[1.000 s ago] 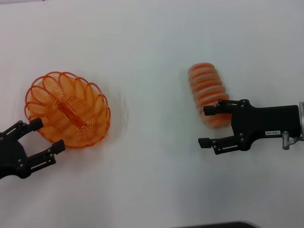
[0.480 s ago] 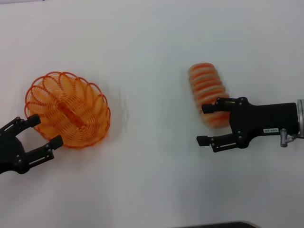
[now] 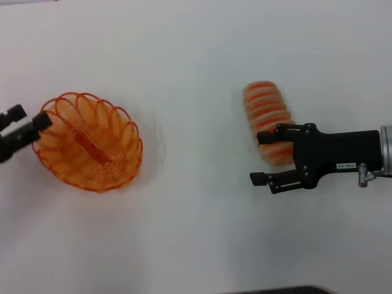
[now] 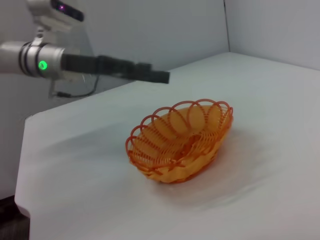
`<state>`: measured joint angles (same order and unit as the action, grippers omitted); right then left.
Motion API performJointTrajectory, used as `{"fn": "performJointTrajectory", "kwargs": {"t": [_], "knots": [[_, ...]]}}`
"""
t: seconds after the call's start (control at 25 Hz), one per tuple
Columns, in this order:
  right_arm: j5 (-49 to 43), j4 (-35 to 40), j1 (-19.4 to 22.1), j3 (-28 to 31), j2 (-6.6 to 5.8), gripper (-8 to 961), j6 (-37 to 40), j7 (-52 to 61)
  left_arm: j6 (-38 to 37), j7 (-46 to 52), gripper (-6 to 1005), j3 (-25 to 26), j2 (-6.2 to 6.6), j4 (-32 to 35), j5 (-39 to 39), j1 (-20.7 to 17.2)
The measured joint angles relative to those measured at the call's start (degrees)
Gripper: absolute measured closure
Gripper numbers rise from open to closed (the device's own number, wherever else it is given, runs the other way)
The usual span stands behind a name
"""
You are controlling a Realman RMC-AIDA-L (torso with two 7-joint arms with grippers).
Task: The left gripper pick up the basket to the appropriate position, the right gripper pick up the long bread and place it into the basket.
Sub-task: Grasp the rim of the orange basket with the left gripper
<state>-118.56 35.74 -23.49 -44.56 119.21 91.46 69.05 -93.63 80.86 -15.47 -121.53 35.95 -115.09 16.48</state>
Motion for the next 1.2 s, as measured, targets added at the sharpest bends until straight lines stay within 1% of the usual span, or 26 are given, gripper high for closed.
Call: {"fn": "performJointTrajectory", "kwargs": {"t": [0.12, 0.2, 0.28, 0.44, 0.56, 0.72, 0.84, 1.0, 1.2], "knots": [[0.0, 0.0, -0.1, 0.0, 0.02, 12, 0.1, 0.3, 2.2, 6.4, 111, 0.1, 0.75, 0.1, -0.1, 2.1], [0.0, 0.0, -0.2, 0.0, 0.03, 12, 0.1, 0.7, 5.5, 12.1, 114, 0.2, 1.35, 0.5, -0.1, 3.4], [0.0, 0.0, -0.4, -0.1, 0.07, 13, 0.1, 1.1, 8.4, 15.7, 116, 0.1, 1.77, 0.9, -0.1, 4.3], [0.0, 0.0, -0.7, -0.3, 0.15, 13, 0.2, 1.3, 11.8, 18.0, 115, -1.7, 2.53, 2.1, -1.4, 6.2], [0.0, 0.0, -0.9, -0.3, 0.15, 14, 0.3, 1.3, 12.0, 17.5, 115, -4.5, 3.0, 4.1, -3.1, 7.5], [0.0, 0.0, -1.1, -0.4, 0.15, 14, 0.4, 1.7, 11.9, 16.4, 116, -12.7, 2.96, 10.0, -5.7, 8.2], [-0.2, 0.0, -1.1, -0.4, 0.15, 15, 0.4, 2.1, 11.4, 17.5, 118, -17.0, 2.65, 13.9, -9.0, 9.3], [-0.3, 0.0, -1.2, -0.4, 0.15, 15, 0.5, 2.3, 11.8, 18.8, 119, -19.5, 2.81, 15.6, -14.7, 11.8], [-0.4, 0.0, -1.2, -0.4, 0.15, 16, 0.5, 2.9, 14.6, 20.1, 121, -21.5, 2.77, 16.5, -21.0, 14.3]]}}
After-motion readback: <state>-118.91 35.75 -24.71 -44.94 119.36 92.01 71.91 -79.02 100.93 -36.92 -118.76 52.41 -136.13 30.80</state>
